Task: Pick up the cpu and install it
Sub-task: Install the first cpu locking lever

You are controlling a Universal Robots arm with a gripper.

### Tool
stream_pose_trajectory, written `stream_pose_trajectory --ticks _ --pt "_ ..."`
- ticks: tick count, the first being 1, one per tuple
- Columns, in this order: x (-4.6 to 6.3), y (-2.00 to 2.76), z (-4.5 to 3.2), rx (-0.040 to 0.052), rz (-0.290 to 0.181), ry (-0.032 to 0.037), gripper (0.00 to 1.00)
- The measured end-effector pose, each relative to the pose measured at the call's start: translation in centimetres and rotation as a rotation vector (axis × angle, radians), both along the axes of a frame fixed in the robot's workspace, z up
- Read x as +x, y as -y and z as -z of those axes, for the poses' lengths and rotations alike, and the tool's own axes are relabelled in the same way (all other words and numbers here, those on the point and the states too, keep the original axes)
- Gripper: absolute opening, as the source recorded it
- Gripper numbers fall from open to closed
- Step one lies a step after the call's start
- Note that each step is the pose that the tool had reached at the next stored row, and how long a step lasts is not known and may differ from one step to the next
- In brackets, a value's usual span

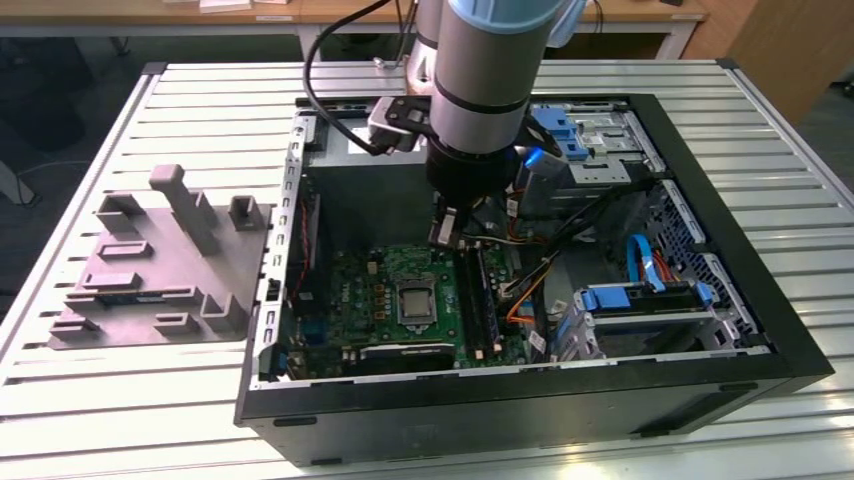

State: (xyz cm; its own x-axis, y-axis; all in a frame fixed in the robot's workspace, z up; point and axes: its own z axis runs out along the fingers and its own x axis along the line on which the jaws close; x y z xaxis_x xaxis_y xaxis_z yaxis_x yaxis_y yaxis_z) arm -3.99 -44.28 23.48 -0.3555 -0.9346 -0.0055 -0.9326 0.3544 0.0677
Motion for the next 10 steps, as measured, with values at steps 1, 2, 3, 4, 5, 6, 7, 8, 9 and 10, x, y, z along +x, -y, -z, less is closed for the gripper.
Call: stream_pose_trajectory --ticks 1,2,3,4,5,6,7,8,9,10 --pt "0.00 0.01 0.00 0.0000 0.000 0.0000 0.11" --pt "0.00 0.01 0.00 0.0000 0.000 0.0000 0.11" --pt "0.01 0.01 0.00 0.0000 0.000 0.0000 0.11" --pt "0.00 0.02 0.00 -0.0001 0.000 0.0000 0.11" --pt "0.00 0.02 0.00 0.0000 0.000 0.0000 0.11" --pt "0.00 0.02 0.00 0.0000 0.000 0.0000 0.11" --pt "-0.01 0.04 0.00 0.0001 -0.001 0.0001 0.11" --pt "-0.04 0.09 0.00 0.0000 -0.003 0.0000 0.11" --pt "-0.10 0.14 0.00 0.0000 -0.007 0.0002 0.11" --pt "-0.13 0.18 0.00 0.0000 -0.012 0.0002 0.11"
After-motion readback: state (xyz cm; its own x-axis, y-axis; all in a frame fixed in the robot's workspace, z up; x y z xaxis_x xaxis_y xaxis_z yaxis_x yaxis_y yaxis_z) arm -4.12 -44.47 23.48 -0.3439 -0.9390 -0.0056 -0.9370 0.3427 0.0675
